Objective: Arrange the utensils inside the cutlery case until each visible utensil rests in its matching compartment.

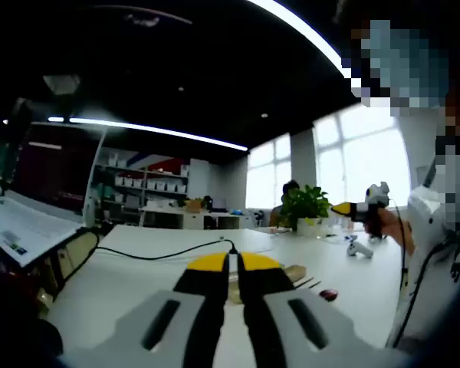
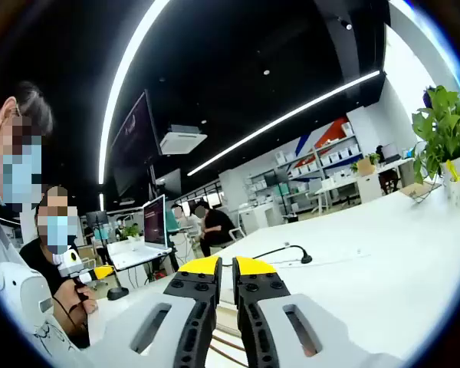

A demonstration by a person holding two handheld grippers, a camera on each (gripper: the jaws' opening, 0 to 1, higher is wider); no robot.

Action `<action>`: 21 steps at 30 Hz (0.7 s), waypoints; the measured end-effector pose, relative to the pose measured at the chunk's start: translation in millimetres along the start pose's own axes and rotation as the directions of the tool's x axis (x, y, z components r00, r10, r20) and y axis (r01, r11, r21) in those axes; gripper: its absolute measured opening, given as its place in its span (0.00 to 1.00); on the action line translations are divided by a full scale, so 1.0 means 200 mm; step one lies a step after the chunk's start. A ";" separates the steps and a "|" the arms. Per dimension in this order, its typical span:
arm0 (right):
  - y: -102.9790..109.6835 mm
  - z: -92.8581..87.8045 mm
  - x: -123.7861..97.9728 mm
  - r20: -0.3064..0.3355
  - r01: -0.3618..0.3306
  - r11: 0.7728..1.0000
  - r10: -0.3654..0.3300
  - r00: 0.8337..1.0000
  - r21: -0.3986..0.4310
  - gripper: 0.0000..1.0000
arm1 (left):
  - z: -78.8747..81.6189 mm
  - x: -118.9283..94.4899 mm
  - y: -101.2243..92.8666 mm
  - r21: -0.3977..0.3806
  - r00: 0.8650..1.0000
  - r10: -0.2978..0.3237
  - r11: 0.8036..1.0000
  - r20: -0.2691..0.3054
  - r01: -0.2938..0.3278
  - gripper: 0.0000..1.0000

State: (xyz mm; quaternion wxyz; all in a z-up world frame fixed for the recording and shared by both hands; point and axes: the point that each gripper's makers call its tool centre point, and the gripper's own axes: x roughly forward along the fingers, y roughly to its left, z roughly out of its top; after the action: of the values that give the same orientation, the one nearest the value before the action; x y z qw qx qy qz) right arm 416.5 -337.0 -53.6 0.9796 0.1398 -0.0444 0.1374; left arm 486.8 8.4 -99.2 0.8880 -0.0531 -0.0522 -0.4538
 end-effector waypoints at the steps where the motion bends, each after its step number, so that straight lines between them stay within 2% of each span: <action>1: 0.00 0.01 0.00 0.005 -0.003 1.000 0.003 1.000 0.000 0.05 | -0.02 0.00 0.00 0.004 1.000 0.001 1.000 -0.009 -0.001 0.05; 3: 0.02 0.02 0.01 0.011 -0.010 1.000 0.010 1.000 -0.016 0.05 | -0.04 0.00 0.00 0.006 1.000 0.002 1.000 -0.019 -0.002 0.05; 4: 0.04 0.02 0.01 0.003 -0.042 0.997 0.042 0.999 -0.059 0.05 | -0.04 0.01 0.00 0.013 1.000 0.003 1.000 -0.021 -0.002 0.06; 6: 0.06 0.02 0.02 -0.019 -0.042 0.992 0.040 0.999 -0.122 0.05 | -0.02 0.01 0.00 0.033 1.000 0.007 0.999 -0.017 -0.007 0.07; 9: 0.05 -0.01 0.02 -0.071 -0.010 0.976 -0.006 0.997 -0.217 0.05 | 0.01 0.00 0.01 0.045 1.000 0.013 0.999 0.003 -0.014 0.09; 11: 0.06 -0.03 0.02 -0.088 -0.007 0.970 -0.015 0.996 -0.242 0.05 | 0.04 -0.02 0.04 0.085 0.999 0.043 0.995 0.010 -0.043 0.10; 13: 0.04 -0.06 0.01 -0.108 0.031 0.947 -0.069 0.992 -0.320 0.05 | 0.06 -0.05 0.06 0.087 0.999 0.050 0.995 0.012 -0.051 0.11; 14: 0.06 -0.06 0.02 -0.096 0.034 0.944 -0.070 0.993 -0.328 0.05 | 0.06 -0.07 0.06 0.081 0.999 0.049 0.995 0.009 -0.050 0.11; 15: 0.09 -0.06 0.02 -0.082 0.023 0.955 -0.049 0.995 -0.295 0.05 | 0.06 -0.07 0.07 0.078 0.999 0.047 0.996 0.005 -0.048 0.11; 16: 0.15 -0.06 0.03 -0.070 -0.034 0.975 0.019 0.997 -0.220 0.05 | 0.05 -0.08 0.07 0.074 0.999 0.046 0.996 -0.003 -0.046 0.11; 18: 0.21 -0.05 0.04 -0.057 -0.090 0.986 0.082 0.995 -0.140 0.05 | 0.04 -0.08 0.06 0.081 0.999 0.049 0.996 -0.018 -0.047 0.11; 21: 0.19 -0.03 0.05 -0.060 -0.076 0.977 0.065 0.996 -0.199 0.05 | 0.05 -0.07 0.02 0.091 0.999 0.036 0.995 -0.020 -0.034 0.10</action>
State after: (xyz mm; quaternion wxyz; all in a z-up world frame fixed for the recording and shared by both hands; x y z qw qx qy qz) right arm 415.4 -297.0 -47.6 0.9840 0.0349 -0.0370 0.1705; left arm 481.0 23.8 -92.4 0.8977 -0.0089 -0.0623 -0.4360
